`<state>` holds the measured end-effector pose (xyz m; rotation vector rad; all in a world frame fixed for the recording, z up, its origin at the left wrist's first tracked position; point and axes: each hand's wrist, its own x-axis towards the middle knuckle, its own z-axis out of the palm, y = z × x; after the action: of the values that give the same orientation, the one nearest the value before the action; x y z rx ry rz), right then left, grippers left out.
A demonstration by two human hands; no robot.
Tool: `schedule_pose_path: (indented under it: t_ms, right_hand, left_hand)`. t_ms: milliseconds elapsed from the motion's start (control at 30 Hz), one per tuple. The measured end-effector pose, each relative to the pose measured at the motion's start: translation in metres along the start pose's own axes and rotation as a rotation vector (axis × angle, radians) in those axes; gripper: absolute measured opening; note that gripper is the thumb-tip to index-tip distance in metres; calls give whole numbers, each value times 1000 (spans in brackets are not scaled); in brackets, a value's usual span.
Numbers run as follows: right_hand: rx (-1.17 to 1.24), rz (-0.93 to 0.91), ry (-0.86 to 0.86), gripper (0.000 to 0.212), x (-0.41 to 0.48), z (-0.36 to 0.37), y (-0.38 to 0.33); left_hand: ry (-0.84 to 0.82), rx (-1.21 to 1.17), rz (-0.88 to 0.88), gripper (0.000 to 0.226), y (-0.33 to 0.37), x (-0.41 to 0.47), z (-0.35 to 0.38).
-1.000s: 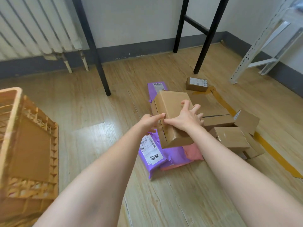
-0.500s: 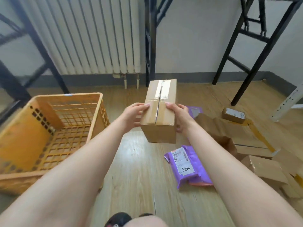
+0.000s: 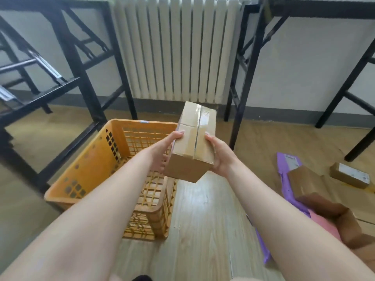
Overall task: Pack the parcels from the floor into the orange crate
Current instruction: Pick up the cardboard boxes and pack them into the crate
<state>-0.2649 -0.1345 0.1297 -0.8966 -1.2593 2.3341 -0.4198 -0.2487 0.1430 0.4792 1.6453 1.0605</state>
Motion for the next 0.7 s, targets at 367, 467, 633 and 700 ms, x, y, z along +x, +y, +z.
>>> schedule_pose_path:
  t_ms: [367, 467, 633, 700]
  right_hand:
    - [-468, -74, 100, 90, 74, 116, 34]
    - [-578, -25, 72, 92, 93, 132, 52]
    - [-716, 58, 40, 75, 130, 142, 88]
    - [-797, 84, 52, 64, 145, 139, 104]
  left_hand:
    - [648, 465, 15, 133, -23, 9, -101]
    - [664, 556, -37, 133, -30, 16, -117]
    - [593, 635, -227, 133, -63, 50, -130]
    - [563, 654, -306, 132, -80, 69, -132]
